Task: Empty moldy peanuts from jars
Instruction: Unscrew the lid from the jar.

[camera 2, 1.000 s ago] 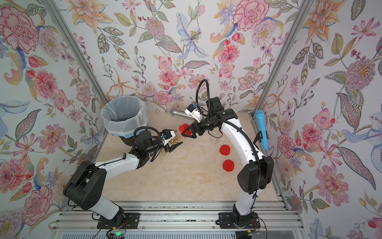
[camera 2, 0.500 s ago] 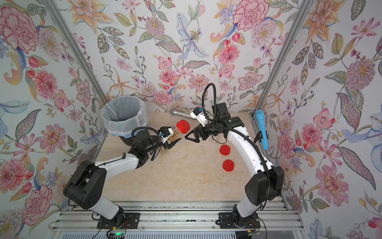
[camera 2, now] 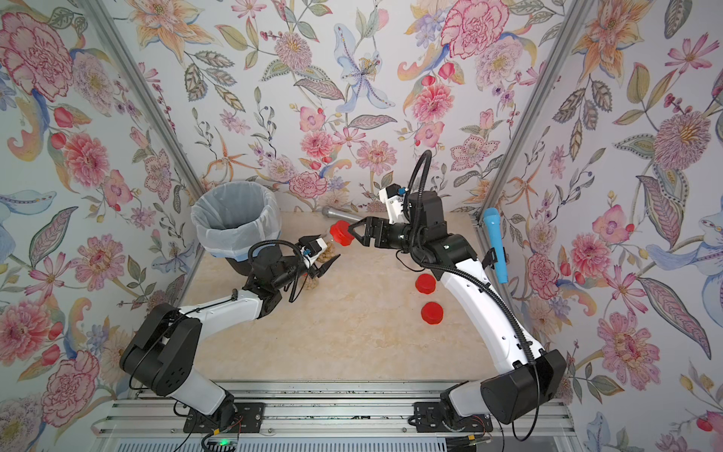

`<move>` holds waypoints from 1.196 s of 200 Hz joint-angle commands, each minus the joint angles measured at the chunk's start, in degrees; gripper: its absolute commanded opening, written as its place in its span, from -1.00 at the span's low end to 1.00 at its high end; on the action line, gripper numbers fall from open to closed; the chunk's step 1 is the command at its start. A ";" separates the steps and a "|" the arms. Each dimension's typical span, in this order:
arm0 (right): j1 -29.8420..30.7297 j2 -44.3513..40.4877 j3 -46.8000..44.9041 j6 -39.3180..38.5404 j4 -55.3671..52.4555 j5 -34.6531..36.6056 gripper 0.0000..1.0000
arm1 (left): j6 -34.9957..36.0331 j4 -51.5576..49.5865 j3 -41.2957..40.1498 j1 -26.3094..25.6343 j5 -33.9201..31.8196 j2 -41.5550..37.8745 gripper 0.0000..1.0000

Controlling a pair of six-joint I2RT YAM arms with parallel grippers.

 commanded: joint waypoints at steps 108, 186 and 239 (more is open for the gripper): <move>4.14 8.76 6.57 6.90 2.20 10.20 0.77 | 1.70 1.87 -0.79 -0.22 -2.02 -0.90 -0.28; 5.04 12.26 7.89 5.21 2.22 10.46 0.73 | 2.38 0.62 -0.06 -0.14 -2.09 -1.00 -0.29; 5.53 13.02 8.11 4.14 2.18 9.99 0.64 | 2.48 0.18 0.39 -0.21 -2.28 -0.77 -0.29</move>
